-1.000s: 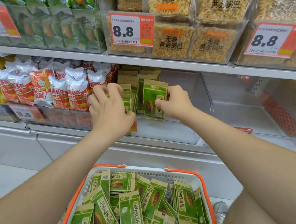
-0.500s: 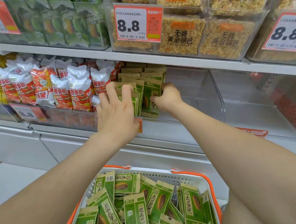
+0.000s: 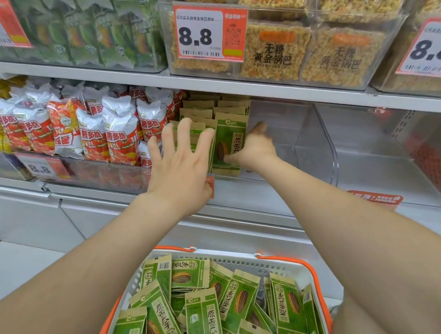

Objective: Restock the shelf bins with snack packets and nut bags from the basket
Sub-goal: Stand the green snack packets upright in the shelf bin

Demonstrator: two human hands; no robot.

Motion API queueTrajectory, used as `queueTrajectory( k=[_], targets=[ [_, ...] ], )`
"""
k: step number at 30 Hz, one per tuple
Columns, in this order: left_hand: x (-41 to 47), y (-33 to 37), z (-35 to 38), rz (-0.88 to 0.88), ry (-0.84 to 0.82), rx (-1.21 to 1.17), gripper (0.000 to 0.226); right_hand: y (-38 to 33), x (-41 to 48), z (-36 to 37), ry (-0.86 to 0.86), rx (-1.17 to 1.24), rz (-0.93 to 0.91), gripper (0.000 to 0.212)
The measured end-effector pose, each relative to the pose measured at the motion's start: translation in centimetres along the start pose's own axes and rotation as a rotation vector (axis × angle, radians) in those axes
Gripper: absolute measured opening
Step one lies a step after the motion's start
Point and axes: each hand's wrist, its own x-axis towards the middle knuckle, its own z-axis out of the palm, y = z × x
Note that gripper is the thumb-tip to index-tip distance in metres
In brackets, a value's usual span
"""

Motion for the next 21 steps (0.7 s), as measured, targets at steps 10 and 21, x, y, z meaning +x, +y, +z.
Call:
queueTrajectory(
  k=[10, 21],
  targets=[
    [-0.4, -0.7, -0.6, -0.184, -0.037, -0.158, 0.130, -2.1, -4.5, 0.1, -0.145, 0.142, -0.224, 0.017],
    [-0.8, -0.7, -0.3, -0.141, -0.088, -0.181, 0.121, -2.2, -3.4, -0.6, -0.233, 0.115, -0.335, 0.037]
  ],
)
